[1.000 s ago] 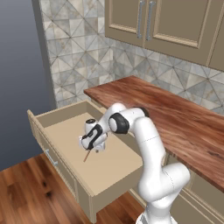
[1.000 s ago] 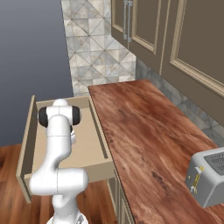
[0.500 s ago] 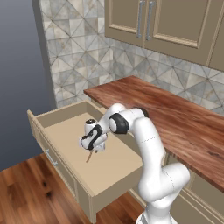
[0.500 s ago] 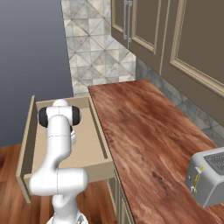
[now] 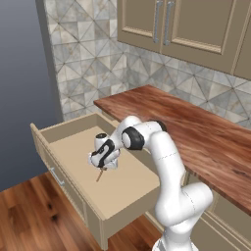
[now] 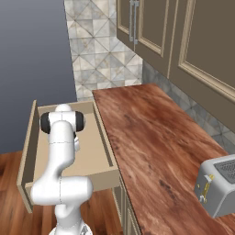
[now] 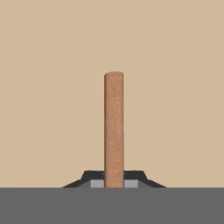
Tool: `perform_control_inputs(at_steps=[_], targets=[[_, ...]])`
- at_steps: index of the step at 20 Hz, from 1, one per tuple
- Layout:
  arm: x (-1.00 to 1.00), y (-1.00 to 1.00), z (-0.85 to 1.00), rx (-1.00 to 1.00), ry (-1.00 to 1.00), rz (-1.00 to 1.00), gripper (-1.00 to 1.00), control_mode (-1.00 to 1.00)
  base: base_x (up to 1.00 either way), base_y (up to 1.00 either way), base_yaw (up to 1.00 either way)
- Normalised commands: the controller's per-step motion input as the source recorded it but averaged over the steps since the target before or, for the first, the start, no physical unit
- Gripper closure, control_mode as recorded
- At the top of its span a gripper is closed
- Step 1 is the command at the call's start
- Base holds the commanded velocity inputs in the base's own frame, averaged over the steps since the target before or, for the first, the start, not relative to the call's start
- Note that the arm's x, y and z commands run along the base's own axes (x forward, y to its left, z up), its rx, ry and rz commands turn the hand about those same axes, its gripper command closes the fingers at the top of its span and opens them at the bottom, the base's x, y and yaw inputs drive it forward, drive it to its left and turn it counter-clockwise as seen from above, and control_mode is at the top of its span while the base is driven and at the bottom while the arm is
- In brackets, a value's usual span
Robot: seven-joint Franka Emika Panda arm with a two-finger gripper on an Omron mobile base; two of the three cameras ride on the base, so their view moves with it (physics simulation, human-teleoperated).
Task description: Take a straw from the drawer in front and place it inside the glass cup on the dining counter.
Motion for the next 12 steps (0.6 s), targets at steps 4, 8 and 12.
perform_control_inputs(at_steps=[4,8,12], targets=[[-0.03,0.00,0.00,0.01,0.00,0.00,1.00,-1.00,0.00,0.00,0.00],[-0.01,0.00,-0.02,0.00,0.01,0.00,1.00,-1.00,0.00,0.00,0.00],[-0.69,-0.03,0.74,0.01,-0.16,0.08,1.00,-1.00,0.00,0.00,0.00]])
